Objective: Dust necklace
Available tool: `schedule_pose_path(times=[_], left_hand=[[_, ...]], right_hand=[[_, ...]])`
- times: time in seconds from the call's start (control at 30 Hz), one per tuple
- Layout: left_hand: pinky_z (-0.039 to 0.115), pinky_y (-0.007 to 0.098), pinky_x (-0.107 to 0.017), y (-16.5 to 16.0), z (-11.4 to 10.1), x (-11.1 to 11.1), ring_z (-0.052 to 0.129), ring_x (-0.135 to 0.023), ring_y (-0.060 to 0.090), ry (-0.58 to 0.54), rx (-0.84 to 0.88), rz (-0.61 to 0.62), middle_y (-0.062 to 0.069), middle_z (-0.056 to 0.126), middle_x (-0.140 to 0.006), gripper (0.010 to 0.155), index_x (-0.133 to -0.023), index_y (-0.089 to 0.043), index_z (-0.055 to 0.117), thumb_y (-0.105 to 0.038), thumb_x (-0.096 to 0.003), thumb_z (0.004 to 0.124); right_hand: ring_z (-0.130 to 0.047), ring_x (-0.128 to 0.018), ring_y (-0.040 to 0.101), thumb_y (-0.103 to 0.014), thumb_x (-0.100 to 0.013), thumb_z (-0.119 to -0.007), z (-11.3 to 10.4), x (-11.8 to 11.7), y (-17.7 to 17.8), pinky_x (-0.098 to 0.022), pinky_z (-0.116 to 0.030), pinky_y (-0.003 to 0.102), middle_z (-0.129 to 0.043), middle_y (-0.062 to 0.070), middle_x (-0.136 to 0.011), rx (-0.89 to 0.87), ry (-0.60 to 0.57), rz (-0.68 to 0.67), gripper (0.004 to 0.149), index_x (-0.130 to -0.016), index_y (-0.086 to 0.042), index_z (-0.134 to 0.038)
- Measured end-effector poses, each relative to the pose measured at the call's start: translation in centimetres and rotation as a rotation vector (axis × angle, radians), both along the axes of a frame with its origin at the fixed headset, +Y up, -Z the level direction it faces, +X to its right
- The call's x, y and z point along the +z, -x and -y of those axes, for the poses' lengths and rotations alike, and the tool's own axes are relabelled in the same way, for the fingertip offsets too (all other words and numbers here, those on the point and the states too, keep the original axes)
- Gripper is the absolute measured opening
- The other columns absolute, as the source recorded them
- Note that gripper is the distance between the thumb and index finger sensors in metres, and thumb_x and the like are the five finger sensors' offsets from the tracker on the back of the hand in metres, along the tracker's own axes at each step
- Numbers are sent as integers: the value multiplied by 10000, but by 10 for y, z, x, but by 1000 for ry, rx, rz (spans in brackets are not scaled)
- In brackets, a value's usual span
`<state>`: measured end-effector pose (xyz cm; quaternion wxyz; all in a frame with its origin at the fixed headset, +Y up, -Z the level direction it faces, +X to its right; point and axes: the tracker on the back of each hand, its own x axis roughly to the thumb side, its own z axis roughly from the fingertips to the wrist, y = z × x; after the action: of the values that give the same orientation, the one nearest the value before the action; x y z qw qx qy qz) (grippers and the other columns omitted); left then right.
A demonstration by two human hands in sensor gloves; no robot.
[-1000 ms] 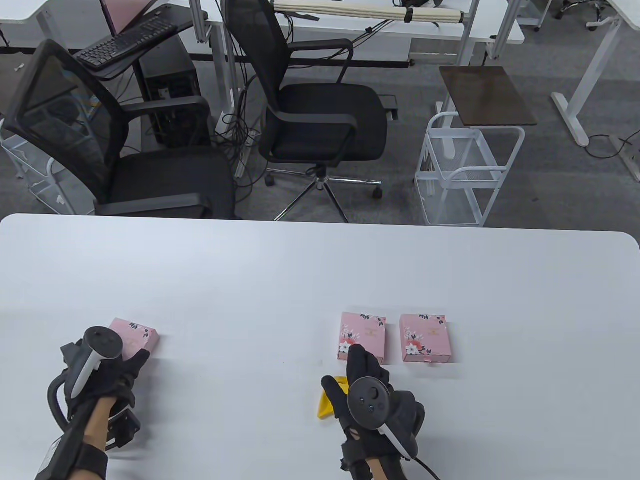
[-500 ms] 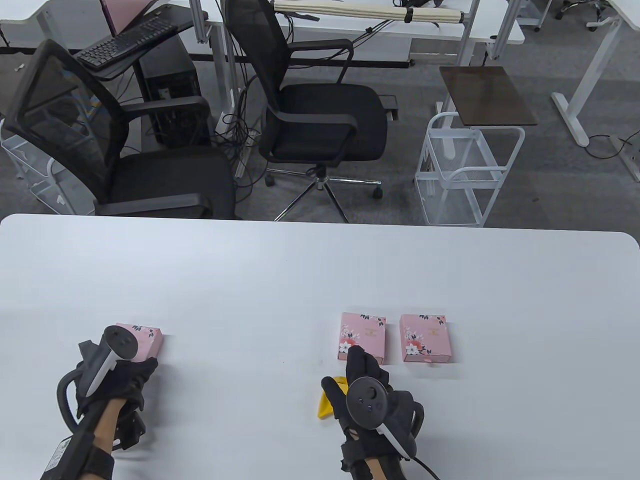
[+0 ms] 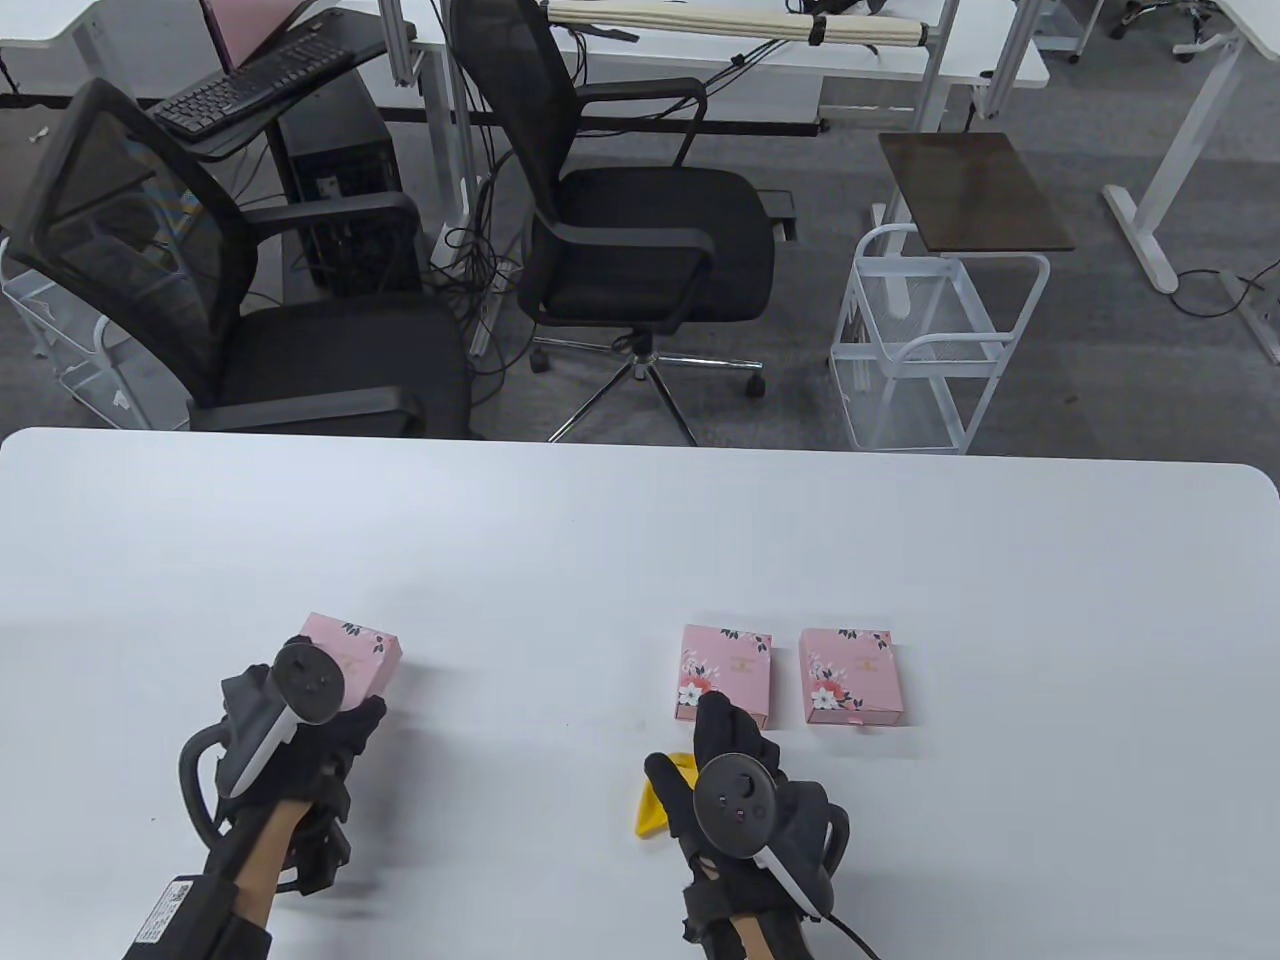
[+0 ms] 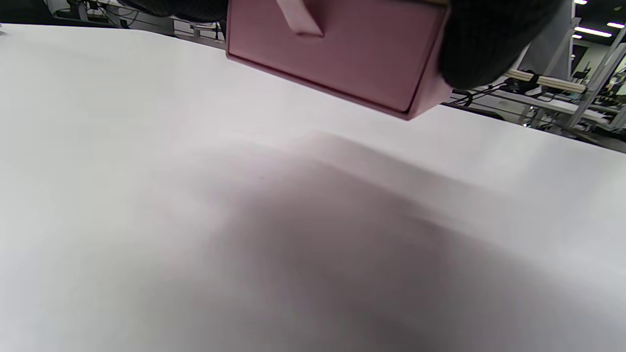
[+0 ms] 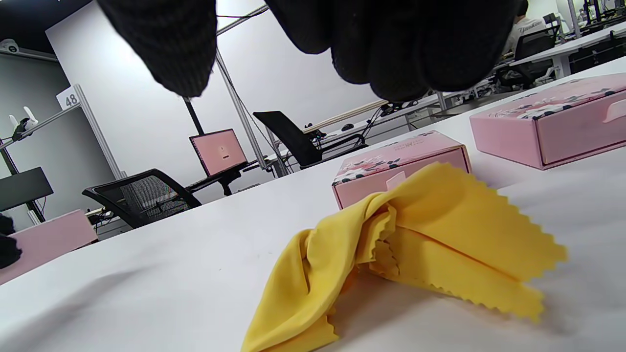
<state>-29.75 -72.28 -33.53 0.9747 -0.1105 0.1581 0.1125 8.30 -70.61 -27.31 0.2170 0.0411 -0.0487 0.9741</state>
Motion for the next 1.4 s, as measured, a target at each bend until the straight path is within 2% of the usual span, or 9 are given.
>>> schedule_pose_path(times=[0.23,0.5,0.83,0.9,0.97,1.1,1.27,1.4], left_hand=[[431,704,-729,-48,6,-3,379,-977,601,2,43,96,422,307,-1158,972,-1184,-138,208,-646,-567,760],[435,706,-724,-100,30,-10,384,-970,607,46,81,148,429,311,-1152,963,-1183,-145,204,-650,-570,748],[441,708,-708,-143,48,-21,386,-949,619,69,33,80,442,304,-1133,918,-1177,-229,171,-660,-574,711],[427,709,-711,-147,48,-21,373,-953,613,77,-7,85,438,300,-1132,910,-1178,-249,184,-676,-561,698],[434,700,-717,-149,47,-20,383,-962,593,98,-50,123,409,315,-1142,917,-1181,-256,171,-728,-546,634],[430,692,-726,-144,42,-14,390,-974,568,125,-27,155,375,351,-1149,879,-1191,-269,188,-747,-549,551],[422,684,-734,-134,43,-11,383,-991,555,157,40,180,340,362,-1168,825,-1186,-295,165,-708,-574,534],[402,683,-738,-122,35,-6,327,-1008,573,101,126,200,344,281,-1192,828,-1185,-270,162,-686,-580,544]], right_hand=[[-683,-862,602,-445,-650,-770,0,-1,-1,-626,-670,622,-522,381,-1096,0,3,4,773,-1136,47,-424],[-683,-862,601,-446,-650,-769,1,-1,-2,-626,-671,620,-523,382,-1096,2,5,7,773,-1137,46,-425],[-685,-860,600,-446,-652,-765,1,-1,-4,-624,-672,619,-523,381,-1095,-4,13,11,767,-1136,44,-430],[-684,-860,601,-446,-653,-764,1,-1,-4,-624,-672,618,-522,382,-1096,-6,18,11,764,-1136,44,-430],[-683,-861,600,-446,-654,-761,1,-1,-4,-625,-672,618,-523,382,-1096,-7,20,11,761,-1137,42,-432],[-683,-860,601,-448,-654,-759,2,-1,-2,-625,-671,618,-522,383,-1096,4,26,4,760,-1136,42,-434],[-681,-861,602,-449,-655,-757,3,-1,-1,-626,-670,619,-521,382,-1096,16,29,1,761,-1138,41,-432],[-682,-859,603,-449,-655,-756,3,-1,0,-626,-670,618,-519,384,-1096,22,34,1,759,-1137,41,-434]])
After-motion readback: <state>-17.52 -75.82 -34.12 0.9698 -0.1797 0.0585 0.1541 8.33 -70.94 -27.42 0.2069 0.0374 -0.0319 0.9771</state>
